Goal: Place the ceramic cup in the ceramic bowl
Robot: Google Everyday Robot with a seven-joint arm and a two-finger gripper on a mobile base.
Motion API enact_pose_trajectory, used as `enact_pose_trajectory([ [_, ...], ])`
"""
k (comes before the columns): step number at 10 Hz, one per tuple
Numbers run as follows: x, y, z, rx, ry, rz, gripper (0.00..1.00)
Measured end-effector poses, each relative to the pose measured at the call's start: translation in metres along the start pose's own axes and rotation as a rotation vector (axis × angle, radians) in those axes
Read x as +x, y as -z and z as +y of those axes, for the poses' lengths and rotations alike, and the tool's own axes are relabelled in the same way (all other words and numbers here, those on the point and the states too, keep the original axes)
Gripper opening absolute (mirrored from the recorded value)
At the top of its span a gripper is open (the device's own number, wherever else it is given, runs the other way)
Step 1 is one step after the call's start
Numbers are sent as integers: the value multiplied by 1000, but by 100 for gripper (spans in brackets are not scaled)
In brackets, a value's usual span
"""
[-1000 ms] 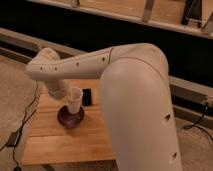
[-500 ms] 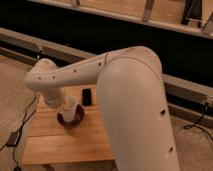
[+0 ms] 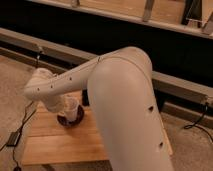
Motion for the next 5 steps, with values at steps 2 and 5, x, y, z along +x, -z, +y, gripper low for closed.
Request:
enact_pose_trajectory([
  [2, -7, -9, 6, 45, 18, 0, 0],
  [5, -5, -20, 13, 76, 27, 25, 3],
])
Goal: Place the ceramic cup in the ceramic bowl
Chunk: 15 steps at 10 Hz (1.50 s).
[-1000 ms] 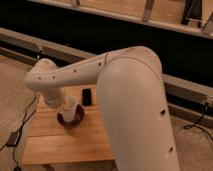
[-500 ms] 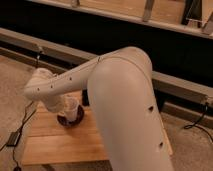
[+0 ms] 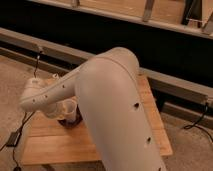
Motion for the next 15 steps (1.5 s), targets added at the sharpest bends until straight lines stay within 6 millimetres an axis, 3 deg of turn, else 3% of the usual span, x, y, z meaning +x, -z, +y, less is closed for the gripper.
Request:
enact_pose_trajectory([
  [8, 7, -4, 1, 16, -26, 50, 78],
  [12, 5, 1, -4, 24, -39, 40, 80],
  [15, -1, 16, -12, 27, -62, 8, 80],
])
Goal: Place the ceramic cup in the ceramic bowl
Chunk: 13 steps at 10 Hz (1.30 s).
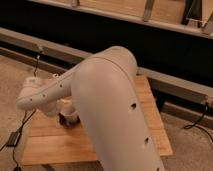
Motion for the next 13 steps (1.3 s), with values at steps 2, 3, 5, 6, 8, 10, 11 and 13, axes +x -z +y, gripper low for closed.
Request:
enact_pose_trajectory([
  [2, -3, 19, -15, 1, -37, -37, 80],
  [3, -3, 29, -26, -2, -71, -56, 80],
  [5, 6, 44, -59, 1, -171, -80, 80],
  [6, 13, 49, -76, -1, -225, -90, 80],
  [8, 31, 61, -114, 3, -340, -108, 80],
  [10, 51, 65, -149, 16, -483, -112, 80],
  [11, 63, 65, -166, 25, -557, -106, 80],
  [13, 63, 66, -167, 25, -569, -106, 80],
])
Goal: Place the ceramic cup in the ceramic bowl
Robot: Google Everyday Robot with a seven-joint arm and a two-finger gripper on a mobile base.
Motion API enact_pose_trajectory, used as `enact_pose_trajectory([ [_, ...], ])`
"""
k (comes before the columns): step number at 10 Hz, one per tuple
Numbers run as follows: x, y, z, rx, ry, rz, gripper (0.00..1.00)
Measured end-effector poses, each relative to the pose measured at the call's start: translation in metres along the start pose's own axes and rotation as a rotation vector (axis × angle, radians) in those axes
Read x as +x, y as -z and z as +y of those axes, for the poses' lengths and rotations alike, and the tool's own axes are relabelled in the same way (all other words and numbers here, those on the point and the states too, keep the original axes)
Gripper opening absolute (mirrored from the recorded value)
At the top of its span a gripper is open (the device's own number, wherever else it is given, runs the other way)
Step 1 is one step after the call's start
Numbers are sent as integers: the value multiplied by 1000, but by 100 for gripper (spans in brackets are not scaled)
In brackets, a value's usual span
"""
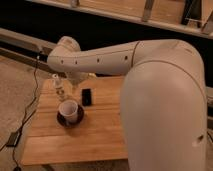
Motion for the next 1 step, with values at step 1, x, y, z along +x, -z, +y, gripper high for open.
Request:
enact_pose_trajectory([
  [1, 0, 0, 1, -2, 1, -2, 80],
])
